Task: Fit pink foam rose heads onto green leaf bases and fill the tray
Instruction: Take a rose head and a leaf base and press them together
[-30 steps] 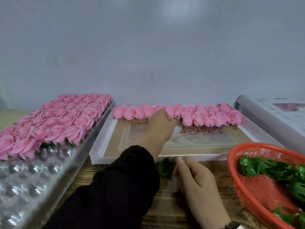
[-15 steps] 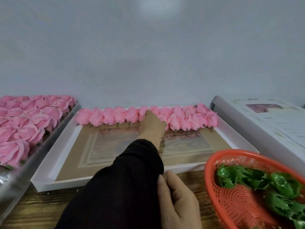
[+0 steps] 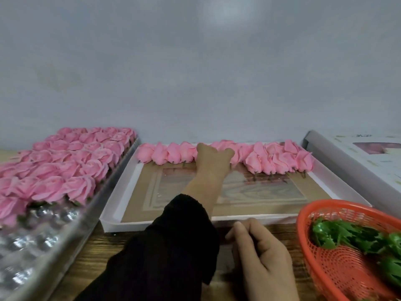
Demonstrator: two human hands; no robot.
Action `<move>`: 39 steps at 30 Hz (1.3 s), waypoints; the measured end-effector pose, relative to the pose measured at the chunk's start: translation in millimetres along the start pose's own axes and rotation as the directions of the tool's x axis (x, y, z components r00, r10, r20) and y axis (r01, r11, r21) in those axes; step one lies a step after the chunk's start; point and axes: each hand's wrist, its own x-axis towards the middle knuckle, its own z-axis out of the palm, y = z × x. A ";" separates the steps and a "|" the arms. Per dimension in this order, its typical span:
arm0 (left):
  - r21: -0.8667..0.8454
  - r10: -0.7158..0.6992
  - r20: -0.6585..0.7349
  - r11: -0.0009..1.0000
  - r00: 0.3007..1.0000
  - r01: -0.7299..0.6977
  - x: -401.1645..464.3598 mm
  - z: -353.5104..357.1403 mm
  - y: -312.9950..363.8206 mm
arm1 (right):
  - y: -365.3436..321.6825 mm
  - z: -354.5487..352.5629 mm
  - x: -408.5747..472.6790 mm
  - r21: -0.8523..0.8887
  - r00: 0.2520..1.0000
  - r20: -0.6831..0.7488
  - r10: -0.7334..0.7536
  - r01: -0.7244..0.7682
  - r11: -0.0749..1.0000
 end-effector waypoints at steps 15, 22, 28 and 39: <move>-0.524 -0.113 0.005 0.846 0.994 0.099 -158.8 -103.0 -40.2 | -17.1 12.0 -19.2 0.062 0.968 0.155 -0.196 0.189 0.980; -0.458 0.050 -0.082 0.885 0.995 -0.082 -155.9 -93.1 -47.8 | -13.7 16.4 -22.0 -0.008 0.948 0.199 -0.250 0.257 0.966; -0.391 0.146 -0.006 0.910 0.989 -0.137 -158.1 -95.4 -52.6 | -12.7 19.3 -20.9 -0.140 0.917 0.186 -0.352 0.380 0.914; -0.379 0.114 0.121 0.924 0.986 -0.060 -164.5 -90.3 -56.1 | -20.0 19.7 -24.3 -0.140 0.963 0.099 -0.250 0.263 0.955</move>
